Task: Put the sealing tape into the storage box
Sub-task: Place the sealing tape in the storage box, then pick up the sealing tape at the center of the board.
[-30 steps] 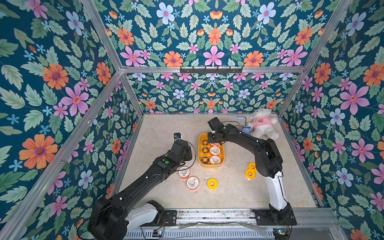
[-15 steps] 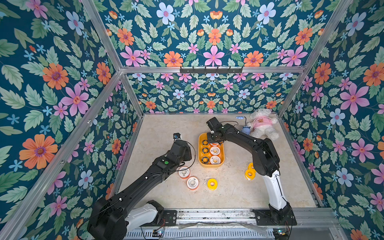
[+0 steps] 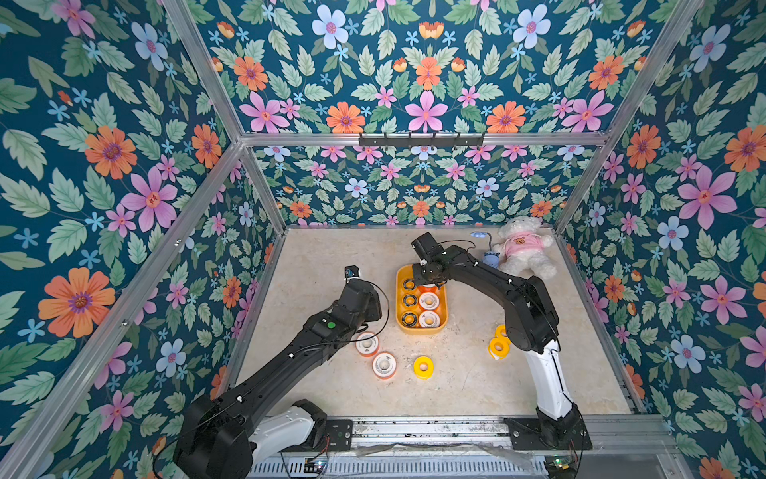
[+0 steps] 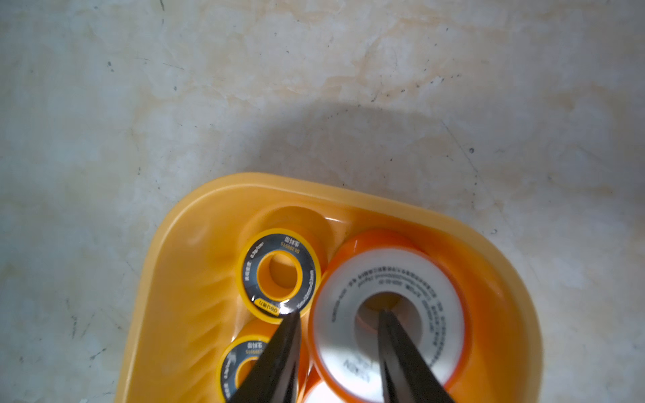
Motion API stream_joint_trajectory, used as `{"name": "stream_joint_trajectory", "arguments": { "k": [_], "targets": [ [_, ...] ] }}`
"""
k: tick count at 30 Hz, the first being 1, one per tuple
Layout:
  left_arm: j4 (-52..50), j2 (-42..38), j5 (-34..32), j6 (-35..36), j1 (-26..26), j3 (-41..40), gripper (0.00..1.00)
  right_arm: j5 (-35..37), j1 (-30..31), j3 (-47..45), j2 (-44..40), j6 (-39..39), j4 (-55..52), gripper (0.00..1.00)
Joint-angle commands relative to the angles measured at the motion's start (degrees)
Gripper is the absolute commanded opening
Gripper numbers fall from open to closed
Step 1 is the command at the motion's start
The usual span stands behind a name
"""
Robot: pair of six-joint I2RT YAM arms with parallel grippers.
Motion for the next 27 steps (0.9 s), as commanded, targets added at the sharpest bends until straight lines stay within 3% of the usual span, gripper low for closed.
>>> {"name": "stream_joint_trajectory", "arguments": {
  "k": [1,14,27],
  "targets": [
    [-1.3,-0.8,-1.5,-0.3,0.1,-0.4,0.65,0.6,-0.1,-1.2,-3.2,0.5,1.5,0.42],
    [-6.6,-5.3,-1.7,-3.9,0.3,-5.2,0.64,-7.1,-5.0,-21.9,-20.5,4.9,18.3,0.42],
    [-7.7,-7.2,3.3,-8.5,0.3,-14.5,0.64,-8.7,-9.1,-36.3,-30.0,8.6,25.7,0.42]
  ]
}}
